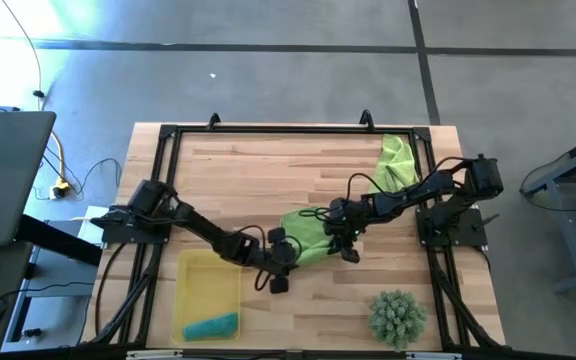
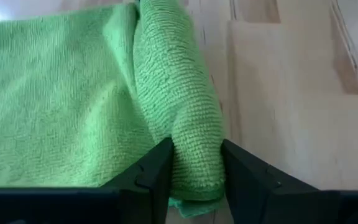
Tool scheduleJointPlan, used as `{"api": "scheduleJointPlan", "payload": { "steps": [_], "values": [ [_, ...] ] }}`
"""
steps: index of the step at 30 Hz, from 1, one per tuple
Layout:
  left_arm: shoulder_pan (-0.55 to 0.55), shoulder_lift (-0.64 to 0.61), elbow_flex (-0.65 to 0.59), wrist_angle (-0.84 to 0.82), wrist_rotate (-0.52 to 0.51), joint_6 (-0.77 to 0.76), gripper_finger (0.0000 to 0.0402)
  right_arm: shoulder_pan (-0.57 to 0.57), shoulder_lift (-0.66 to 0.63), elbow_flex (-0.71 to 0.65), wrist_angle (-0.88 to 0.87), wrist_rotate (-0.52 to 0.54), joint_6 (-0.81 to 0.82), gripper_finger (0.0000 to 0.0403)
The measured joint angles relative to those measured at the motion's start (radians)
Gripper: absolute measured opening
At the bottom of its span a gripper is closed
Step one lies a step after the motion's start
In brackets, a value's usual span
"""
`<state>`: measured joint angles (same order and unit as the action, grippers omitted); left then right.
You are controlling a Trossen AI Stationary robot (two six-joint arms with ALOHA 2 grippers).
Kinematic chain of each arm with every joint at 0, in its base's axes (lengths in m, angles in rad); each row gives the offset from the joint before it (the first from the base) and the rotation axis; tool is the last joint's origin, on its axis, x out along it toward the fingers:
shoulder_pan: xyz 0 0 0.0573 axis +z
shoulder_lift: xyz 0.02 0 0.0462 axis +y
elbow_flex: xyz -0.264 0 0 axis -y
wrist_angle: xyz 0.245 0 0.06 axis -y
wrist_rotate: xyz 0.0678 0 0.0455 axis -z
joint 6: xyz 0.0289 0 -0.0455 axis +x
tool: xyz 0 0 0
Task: Roll microfiber towels into tight, uniform cylinder then place into a basket
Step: Roll the green microfiber towel
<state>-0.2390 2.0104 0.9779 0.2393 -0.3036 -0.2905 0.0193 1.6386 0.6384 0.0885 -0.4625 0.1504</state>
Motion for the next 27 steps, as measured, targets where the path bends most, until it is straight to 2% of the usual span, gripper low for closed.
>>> {"api": "scheduleJointPlan", "payload": {
  "steps": [7,11,16,22,24,27],
  "values": [
    [0.003,0.018,0.003,-0.016,0.031,-0.126,0.0084,-0.001,-0.008,0.001,-0.010,0.021,-0.164,0.0111],
    [0.016,0.017,0.005,-0.042,0.073,-0.169,0.0073,-0.014,-0.047,0.042,-0.167,0.079,-0.254,0.0137],
    [0.047,0.014,0.006,-0.053,0.136,-0.264,0.0068,-0.014,-0.117,0.121,-0.414,0.222,-0.355,0.0141],
    [0.068,0.013,0.004,-0.053,0.157,-0.301,0.0067,0.085,-0.145,0.124,-0.378,0.239,-0.406,0.0142],
    [0.069,0.013,0.004,-0.056,0.158,-0.301,0.0066,0.130,-0.145,0.123,-0.349,0.286,-0.423,0.0142],
    [0.069,0.013,0.004,-0.056,0.157,-0.294,0.0066,0.193,-0.145,0.102,-0.274,0.411,-0.419,0.0142]
  ]
}}
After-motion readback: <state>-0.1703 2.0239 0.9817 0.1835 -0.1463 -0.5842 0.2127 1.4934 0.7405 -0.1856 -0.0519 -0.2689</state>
